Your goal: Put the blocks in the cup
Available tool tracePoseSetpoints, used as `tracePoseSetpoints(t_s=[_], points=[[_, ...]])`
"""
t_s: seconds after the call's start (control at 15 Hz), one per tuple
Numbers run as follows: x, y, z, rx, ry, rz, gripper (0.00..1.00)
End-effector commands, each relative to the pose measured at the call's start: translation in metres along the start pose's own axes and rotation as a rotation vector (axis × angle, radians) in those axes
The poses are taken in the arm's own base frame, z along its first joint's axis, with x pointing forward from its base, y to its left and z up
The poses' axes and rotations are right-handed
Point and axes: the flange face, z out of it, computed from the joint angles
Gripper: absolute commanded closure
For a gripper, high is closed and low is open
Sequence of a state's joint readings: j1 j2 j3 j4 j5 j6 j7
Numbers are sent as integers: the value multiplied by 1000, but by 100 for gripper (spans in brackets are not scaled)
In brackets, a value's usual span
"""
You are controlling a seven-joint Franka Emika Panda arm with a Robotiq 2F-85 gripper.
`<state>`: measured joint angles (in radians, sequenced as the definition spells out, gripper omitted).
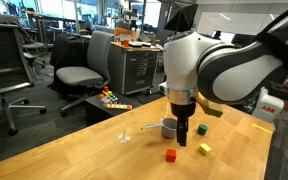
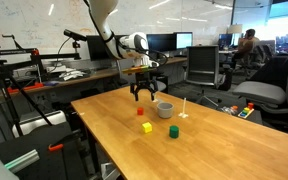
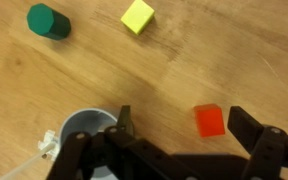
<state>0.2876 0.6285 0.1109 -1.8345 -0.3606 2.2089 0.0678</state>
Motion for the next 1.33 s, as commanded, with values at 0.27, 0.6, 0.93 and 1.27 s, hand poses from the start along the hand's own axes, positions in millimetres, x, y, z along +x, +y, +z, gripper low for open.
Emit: tracePoseSetpoints(t_s=[0.27,0.6,0.93,1.27], points=[[32,-32,-21,53,73,75,0],[34,-37,-9,49,53,75,0],[37,-34,7,35,35,81,0],[39,-34,18,38,19,80,0]])
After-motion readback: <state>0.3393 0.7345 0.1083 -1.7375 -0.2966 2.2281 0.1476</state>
